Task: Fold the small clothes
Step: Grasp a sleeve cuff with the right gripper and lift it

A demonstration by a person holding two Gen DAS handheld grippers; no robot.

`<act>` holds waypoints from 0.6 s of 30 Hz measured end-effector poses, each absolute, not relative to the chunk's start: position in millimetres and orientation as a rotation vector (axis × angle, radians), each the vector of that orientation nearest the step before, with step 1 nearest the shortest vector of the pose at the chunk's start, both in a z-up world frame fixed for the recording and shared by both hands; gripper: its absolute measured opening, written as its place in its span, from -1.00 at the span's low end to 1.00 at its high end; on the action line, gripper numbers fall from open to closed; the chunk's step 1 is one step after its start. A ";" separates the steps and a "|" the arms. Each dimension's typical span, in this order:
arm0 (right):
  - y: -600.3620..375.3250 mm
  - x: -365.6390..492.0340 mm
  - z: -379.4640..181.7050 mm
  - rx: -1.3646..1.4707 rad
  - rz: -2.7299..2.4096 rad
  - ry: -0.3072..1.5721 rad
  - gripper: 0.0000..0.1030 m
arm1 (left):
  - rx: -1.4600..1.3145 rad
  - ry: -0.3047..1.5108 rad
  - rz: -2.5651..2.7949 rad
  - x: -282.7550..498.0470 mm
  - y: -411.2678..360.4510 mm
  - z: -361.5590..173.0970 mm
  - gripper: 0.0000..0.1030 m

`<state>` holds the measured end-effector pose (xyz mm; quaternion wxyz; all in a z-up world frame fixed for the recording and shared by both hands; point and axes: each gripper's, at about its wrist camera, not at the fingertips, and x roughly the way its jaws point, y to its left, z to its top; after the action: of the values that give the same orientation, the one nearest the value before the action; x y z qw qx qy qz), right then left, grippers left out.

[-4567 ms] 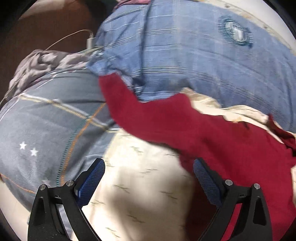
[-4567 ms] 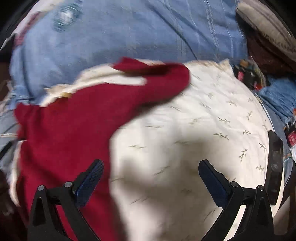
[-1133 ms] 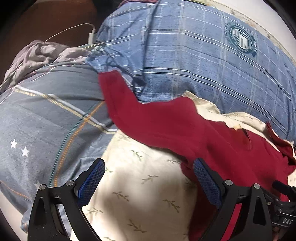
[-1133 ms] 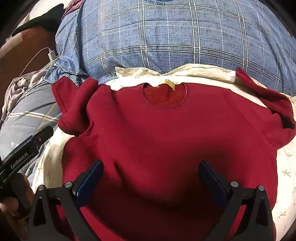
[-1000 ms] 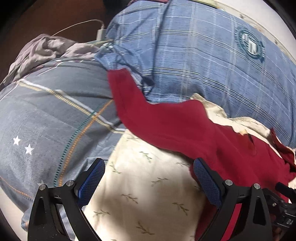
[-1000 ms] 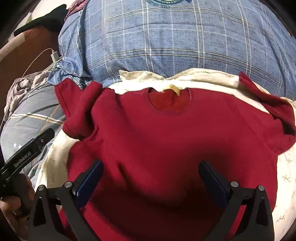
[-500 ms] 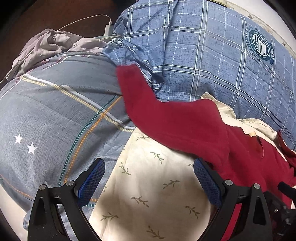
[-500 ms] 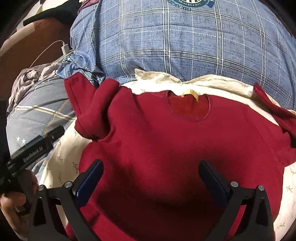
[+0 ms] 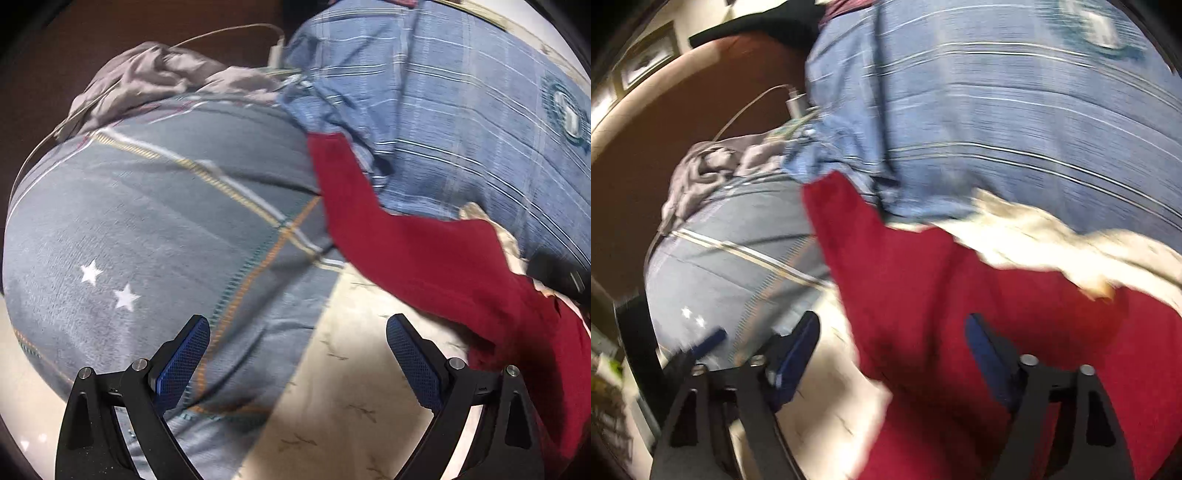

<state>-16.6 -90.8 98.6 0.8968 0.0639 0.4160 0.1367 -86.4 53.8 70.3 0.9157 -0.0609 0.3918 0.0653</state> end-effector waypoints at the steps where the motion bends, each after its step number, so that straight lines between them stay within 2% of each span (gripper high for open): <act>1: -80.7 -4.2 97.3 0.127 0.311 0.867 0.34 | -0.138 0.817 0.140 -84.9 55.9 68.8 0.87; 7: -23.5 78.2 80.4 0.084 0.395 0.851 0.36 | -0.154 0.830 0.157 -75.4 60.7 65.8 0.87; 15: 18.2 153.6 47.1 0.132 0.479 0.926 0.35 | -0.207 0.842 0.156 -59.2 69.9 60.1 0.87; 16: 21.0 158.6 41.7 0.133 0.487 0.940 0.21 | -0.202 0.843 0.154 -58.2 68.3 59.7 0.87; 17: 20.9 162.8 35.9 0.151 0.503 0.964 -0.03 | -0.192 0.849 0.150 -55.8 67.2 58.8 0.87; 18: 14.1 163.7 35.4 0.209 0.505 0.958 -0.05 | -0.182 0.858 0.148 -53.9 65.3 57.5 0.87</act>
<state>163.7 14.1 35.4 0.8519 0.0993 0.4549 0.2399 -53.9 65.3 57.5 0.9027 -0.0882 0.4151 0.0715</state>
